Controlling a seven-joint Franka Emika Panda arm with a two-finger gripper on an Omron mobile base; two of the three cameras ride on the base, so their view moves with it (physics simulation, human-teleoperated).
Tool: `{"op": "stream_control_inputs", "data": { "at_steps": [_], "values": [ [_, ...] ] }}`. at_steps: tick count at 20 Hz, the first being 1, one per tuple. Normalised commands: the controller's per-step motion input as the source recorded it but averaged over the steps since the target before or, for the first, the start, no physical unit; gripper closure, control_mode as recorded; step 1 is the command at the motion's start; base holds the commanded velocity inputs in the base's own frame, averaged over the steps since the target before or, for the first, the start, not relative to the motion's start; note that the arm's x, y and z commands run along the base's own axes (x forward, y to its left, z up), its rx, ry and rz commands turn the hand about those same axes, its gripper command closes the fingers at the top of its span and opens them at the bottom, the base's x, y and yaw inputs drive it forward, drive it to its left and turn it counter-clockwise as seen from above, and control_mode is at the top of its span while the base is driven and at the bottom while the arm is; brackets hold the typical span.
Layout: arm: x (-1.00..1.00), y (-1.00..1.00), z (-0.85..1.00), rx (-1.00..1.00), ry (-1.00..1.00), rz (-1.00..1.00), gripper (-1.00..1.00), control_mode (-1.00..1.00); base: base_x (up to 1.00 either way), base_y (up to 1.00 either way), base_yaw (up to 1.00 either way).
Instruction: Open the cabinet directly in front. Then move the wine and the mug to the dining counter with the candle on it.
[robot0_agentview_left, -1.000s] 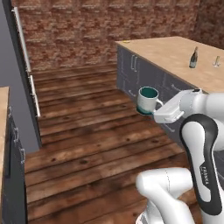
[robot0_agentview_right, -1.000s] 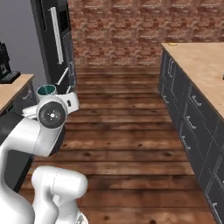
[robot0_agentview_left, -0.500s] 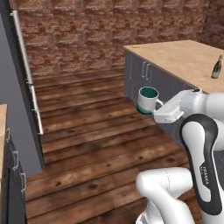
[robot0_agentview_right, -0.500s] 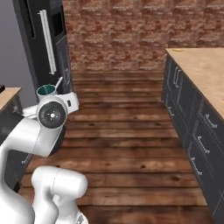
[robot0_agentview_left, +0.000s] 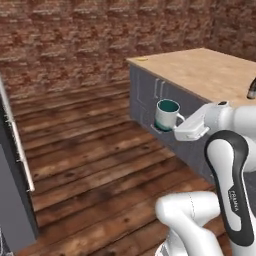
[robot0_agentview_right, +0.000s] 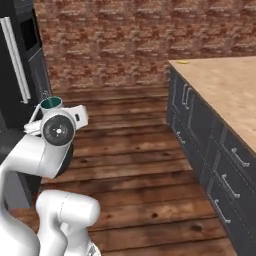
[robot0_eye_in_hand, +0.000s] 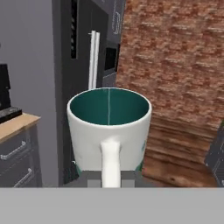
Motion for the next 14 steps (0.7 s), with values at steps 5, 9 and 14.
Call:
{"op": "stream_control_inputs", "data": {
  "at_steps": [5, 9, 14],
  "values": [
    [0.00, 0.00, 0.00, 0.00, 0.00, 0.00, 1.00, 1.00, 0.63, 0.00, -0.82],
    [0.00, 0.00, 0.00, 0.00, 0.00, 0.00, 1.00, 1.00, 0.52, 0.00, -0.86],
    [0.00, 0.00, 0.00, 0.00, 0.00, 0.00, 1.00, 1.00, 0.72, 0.03, -0.79]
  ]
}}
